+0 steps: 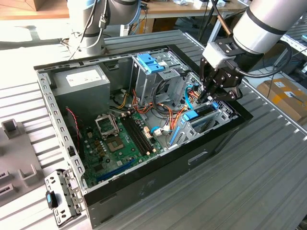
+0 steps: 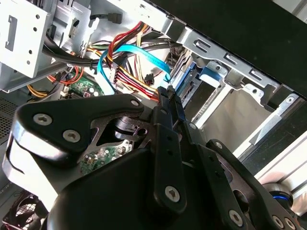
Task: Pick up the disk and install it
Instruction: 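Insert the first disk wire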
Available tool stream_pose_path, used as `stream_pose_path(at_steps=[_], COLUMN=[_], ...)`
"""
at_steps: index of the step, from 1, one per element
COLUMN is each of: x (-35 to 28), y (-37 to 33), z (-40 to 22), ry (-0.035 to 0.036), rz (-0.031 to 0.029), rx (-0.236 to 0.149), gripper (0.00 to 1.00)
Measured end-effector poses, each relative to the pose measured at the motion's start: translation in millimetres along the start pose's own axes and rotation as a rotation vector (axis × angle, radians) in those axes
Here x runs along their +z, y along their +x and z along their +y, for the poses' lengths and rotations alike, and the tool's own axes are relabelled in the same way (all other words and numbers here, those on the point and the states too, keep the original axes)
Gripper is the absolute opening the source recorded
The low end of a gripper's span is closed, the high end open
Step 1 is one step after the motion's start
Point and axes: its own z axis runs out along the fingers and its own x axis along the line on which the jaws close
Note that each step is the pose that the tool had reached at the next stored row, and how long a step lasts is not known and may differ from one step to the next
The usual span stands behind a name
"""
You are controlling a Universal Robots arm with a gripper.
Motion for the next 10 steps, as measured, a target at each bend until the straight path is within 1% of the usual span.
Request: stream_pose_path(at_steps=[10], x=[1.8], y=[0.7], z=[-0.6], ry=[0.0000], rz=[-0.0001], rx=[0.000], gripper=[0.17])
